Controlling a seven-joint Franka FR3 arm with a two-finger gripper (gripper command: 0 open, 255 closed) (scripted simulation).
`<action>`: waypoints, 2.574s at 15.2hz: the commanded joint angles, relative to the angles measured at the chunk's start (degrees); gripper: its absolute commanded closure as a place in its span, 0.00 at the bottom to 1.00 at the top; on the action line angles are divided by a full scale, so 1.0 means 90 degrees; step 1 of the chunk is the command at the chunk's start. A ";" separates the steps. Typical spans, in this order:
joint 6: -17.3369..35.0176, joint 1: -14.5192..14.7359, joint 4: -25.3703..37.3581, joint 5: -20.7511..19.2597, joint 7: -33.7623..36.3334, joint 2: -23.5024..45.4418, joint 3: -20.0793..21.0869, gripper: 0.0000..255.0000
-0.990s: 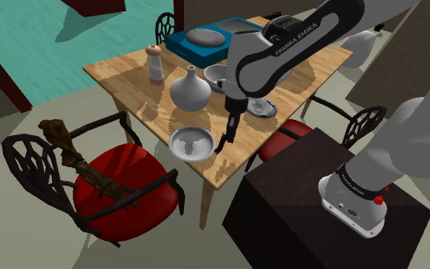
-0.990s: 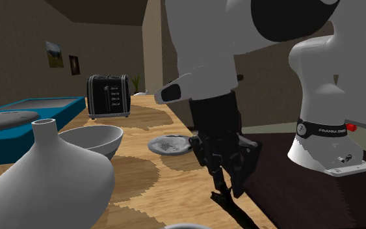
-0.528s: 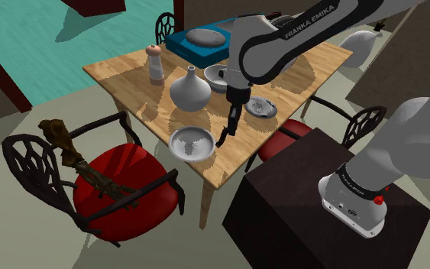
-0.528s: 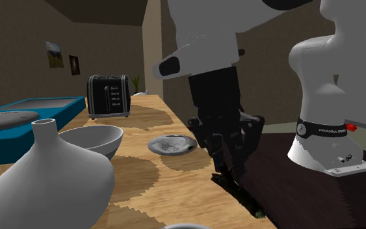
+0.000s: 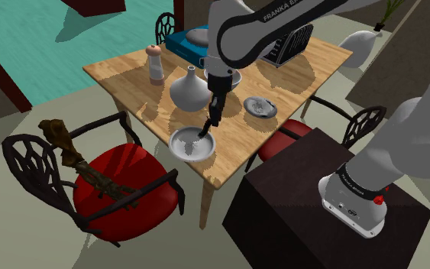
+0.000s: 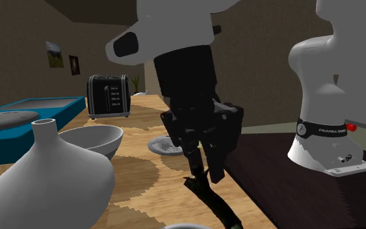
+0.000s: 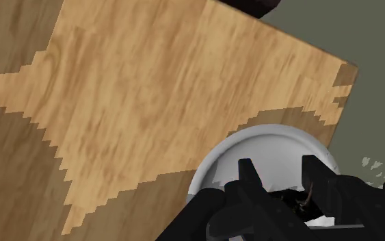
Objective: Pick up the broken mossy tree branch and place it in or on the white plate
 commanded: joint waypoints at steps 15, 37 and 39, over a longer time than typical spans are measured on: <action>0.0491 0.0197 0.0998 -0.0319 0.0301 0.1470 -0.0002 1.00; 0.0128 0.0123 0.1225 -0.0332 0.0253 0.1345 -0.0033 0.00; 0.0128 0.0124 0.1224 -0.0332 0.0253 0.1344 -0.0034 0.00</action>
